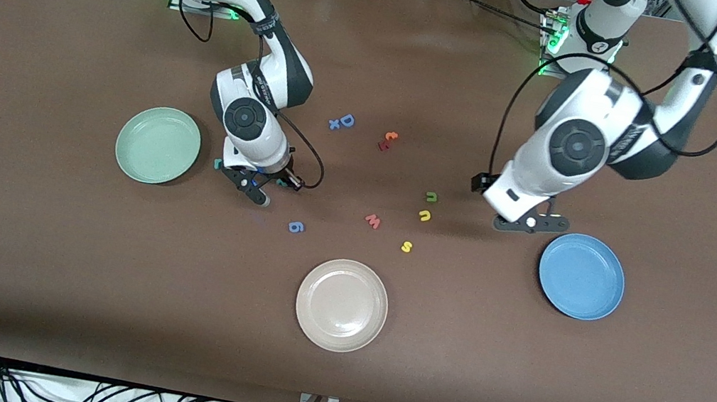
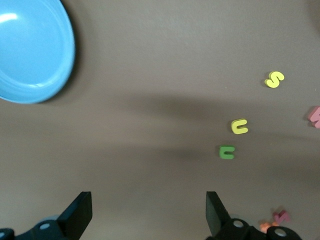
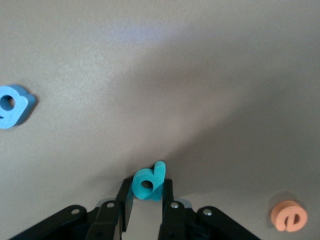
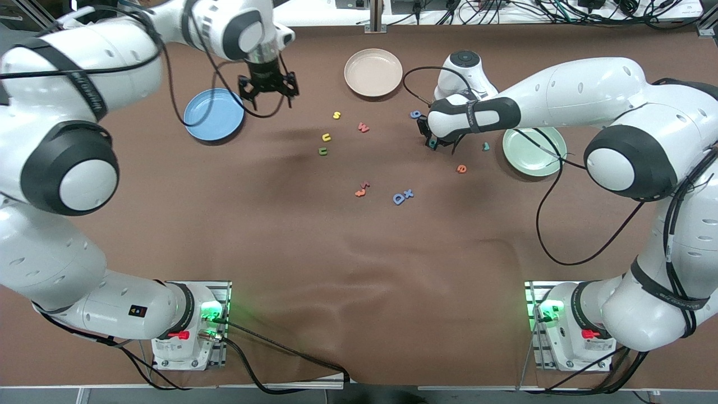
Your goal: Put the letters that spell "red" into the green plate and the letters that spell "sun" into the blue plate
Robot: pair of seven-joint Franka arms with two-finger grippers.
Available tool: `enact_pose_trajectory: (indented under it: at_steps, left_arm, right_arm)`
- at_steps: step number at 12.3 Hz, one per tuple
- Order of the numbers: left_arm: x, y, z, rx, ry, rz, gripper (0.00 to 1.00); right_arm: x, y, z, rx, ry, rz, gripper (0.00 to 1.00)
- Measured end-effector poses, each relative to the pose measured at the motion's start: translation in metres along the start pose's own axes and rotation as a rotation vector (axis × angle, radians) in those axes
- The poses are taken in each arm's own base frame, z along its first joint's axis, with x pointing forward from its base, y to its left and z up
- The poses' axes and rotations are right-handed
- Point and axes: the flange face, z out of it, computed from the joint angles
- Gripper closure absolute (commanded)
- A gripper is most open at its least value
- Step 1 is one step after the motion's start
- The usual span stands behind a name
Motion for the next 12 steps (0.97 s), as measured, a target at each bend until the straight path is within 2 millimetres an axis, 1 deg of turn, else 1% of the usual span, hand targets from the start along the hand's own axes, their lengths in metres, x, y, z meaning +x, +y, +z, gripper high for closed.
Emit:
enact_pose_trajectory:
  at_steps: [1, 3, 4, 6, 7, 9, 10, 12]
  left_arm:
    - [0.002, 0.007, 0.012, -0.004, -0.002, -0.011, 0.03]
    - [0.013, 0.009, 0.037, -0.014, -0.007, -0.026, 0.03]
    - [0.017, 0.01, 0.052, -0.021, -0.006, -0.029, 0.03]
    - [0.019, 0.013, 0.079, -0.052, 0.012, -0.037, 0.03]
    - [0.019, 0.017, 0.09, -0.079, 0.028, -0.052, 0.03]
    - [0.012, 0.03, 0.112, -0.128, 0.065, -0.089, 0.02]
    - [0.004, 0.04, 0.122, -0.142, 0.077, -0.106, 0.02]
    - [-0.013, 0.059, 0.136, -0.154, 0.085, -0.131, 0.02]
  right_arm:
    - [0.003, -0.001, -0.004, -0.016, -0.005, -0.006, 0.91]
    - [0.012, -0.003, -0.021, -0.057, -0.016, -0.047, 0.91]
    - [0.021, 0.001, -0.034, -0.077, -0.019, -0.084, 0.91]
    - [0.047, 0.023, -0.061, -0.126, -0.031, -0.159, 0.91]
    - [0.063, 0.038, -0.074, -0.14, -0.033, -0.205, 0.91]
    - [0.091, 0.083, -0.091, -0.165, -0.048, -0.299, 0.91]
    - [0.102, 0.109, -0.095, -0.184, -0.072, -0.341, 0.9]
    - [0.13, 0.169, -0.096, -0.207, -0.117, -0.412, 0.88]
